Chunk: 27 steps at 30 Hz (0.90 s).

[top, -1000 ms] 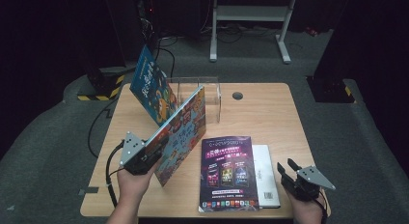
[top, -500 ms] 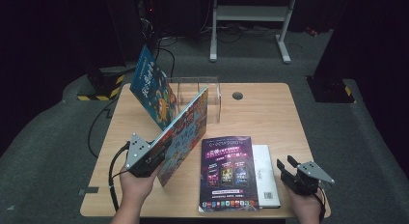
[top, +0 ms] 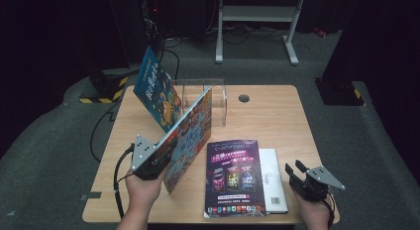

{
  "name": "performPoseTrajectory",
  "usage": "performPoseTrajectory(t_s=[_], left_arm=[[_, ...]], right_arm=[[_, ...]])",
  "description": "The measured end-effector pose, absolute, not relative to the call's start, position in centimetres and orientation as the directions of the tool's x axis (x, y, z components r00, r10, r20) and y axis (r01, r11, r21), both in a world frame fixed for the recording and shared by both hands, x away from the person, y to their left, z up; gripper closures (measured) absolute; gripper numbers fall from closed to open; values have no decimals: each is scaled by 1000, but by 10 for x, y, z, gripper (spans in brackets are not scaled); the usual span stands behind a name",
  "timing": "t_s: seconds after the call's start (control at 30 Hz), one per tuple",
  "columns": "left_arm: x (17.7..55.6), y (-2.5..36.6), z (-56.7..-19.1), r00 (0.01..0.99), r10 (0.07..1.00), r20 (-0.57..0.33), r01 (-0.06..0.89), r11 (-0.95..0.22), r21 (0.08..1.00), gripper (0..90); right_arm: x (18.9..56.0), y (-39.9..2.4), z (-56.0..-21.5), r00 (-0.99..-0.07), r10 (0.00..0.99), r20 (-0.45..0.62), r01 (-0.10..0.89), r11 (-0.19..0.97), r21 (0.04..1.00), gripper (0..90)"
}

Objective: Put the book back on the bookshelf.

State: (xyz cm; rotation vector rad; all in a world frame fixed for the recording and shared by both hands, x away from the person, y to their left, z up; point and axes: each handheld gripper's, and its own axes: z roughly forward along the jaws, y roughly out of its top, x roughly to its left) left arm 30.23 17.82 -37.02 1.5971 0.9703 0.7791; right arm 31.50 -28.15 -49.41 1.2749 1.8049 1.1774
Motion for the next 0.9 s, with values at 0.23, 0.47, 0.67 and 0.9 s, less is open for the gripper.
performPoseTrajectory(t_s=[0.23,0.47,0.67,0.9], left_arm=[[306,175,-360,451,892,-8,211,-98,973,812],[310,179,-353,441,898,-18,215,-86,973,814],[313,187,-341,419,908,-14,213,-83,974,814],[311,202,-331,373,926,-50,203,-29,979,814]], right_arm=[[313,-285,-492,-335,942,11,379,123,917,557],[312,-284,-492,-335,942,4,376,130,917,557],[312,-284,-492,-331,944,9,377,123,918,559],[312,-284,-492,-334,943,11,376,122,919,561]])
